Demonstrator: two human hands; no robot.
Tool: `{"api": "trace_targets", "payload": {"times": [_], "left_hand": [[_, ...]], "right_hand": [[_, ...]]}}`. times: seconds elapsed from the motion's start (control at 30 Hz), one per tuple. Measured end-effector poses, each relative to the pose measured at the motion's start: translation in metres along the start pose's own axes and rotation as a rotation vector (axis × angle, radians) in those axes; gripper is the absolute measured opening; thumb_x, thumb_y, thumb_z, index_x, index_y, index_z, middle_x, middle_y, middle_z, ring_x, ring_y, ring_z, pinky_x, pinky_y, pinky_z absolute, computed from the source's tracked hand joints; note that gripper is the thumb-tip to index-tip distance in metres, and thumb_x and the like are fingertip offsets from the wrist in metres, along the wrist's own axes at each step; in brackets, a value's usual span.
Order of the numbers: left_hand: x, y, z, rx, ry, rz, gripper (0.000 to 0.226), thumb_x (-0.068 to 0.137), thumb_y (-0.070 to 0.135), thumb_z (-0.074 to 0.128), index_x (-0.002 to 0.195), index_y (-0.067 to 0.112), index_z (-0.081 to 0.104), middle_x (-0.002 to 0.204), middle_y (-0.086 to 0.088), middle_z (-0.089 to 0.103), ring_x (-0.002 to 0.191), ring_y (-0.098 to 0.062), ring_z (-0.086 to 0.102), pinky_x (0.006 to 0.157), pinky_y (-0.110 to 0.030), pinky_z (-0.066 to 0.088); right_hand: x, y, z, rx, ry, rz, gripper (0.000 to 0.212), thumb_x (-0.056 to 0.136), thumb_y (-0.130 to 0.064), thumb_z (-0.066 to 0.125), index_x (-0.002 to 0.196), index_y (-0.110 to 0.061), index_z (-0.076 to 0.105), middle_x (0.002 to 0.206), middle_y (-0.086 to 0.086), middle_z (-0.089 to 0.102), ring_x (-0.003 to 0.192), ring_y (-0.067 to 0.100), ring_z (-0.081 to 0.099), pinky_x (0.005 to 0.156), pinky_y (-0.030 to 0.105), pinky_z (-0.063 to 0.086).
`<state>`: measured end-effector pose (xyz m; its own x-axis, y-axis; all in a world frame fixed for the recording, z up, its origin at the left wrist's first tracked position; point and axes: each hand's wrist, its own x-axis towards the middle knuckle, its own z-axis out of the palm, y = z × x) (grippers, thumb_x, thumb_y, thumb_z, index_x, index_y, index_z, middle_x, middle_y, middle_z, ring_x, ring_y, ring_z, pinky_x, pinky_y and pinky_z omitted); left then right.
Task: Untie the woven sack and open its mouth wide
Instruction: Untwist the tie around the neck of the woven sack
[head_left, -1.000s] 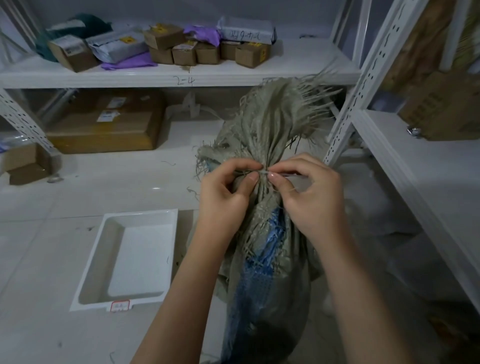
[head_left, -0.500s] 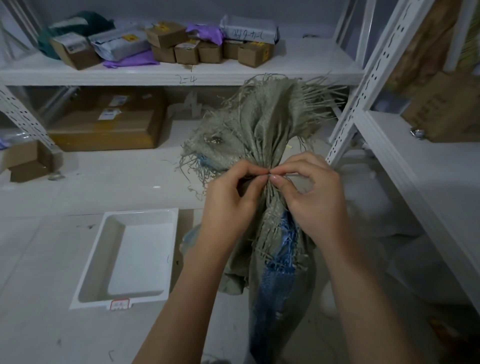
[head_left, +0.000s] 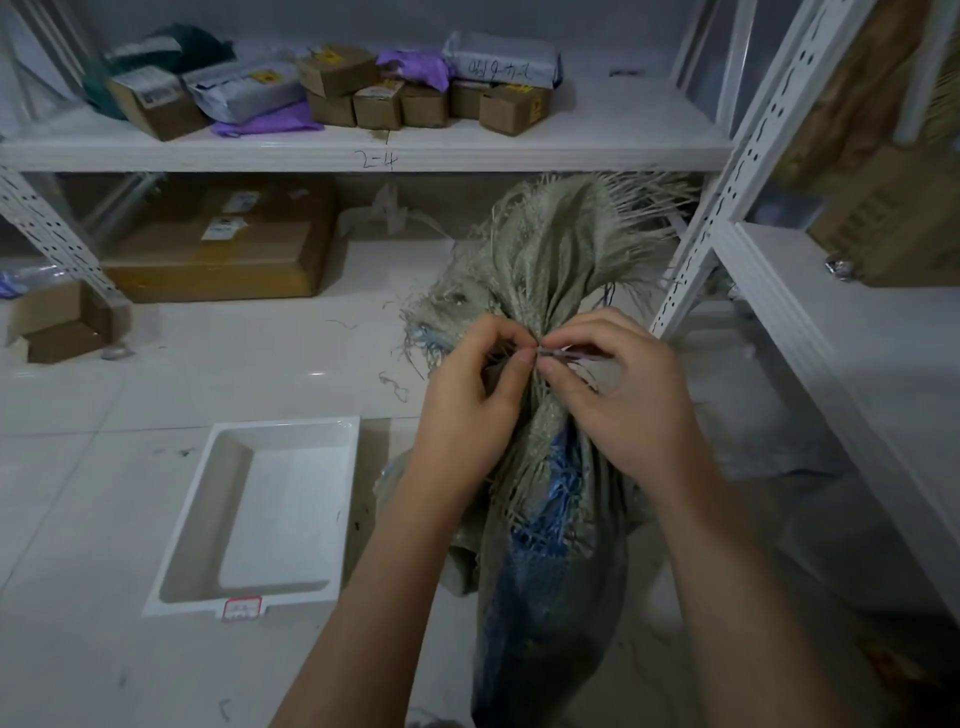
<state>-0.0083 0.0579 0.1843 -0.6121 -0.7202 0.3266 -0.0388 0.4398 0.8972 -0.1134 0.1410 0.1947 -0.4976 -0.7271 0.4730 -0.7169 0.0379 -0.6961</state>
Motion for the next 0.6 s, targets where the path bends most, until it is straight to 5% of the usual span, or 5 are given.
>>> {"api": "trace_targets", "payload": {"times": [0.6], "left_hand": [[0.0021,0.0005,0.0021,0.018,-0.024,-0.052,0.013,0.090,0.005,0.051,0.082,0.015,0.048,0.060,0.009,0.045,0.052,0.000,0.040,0.049,-0.012,0.030]], "right_hand": [[0.0018,0.0082,-0.0022,0.005,0.026,-0.032,0.004,0.075,-0.009,0.073,0.080,-0.010,0.075,0.075,-0.006,0.063,0.079,0.006,0.059,0.075,0.005,0.043]]}}
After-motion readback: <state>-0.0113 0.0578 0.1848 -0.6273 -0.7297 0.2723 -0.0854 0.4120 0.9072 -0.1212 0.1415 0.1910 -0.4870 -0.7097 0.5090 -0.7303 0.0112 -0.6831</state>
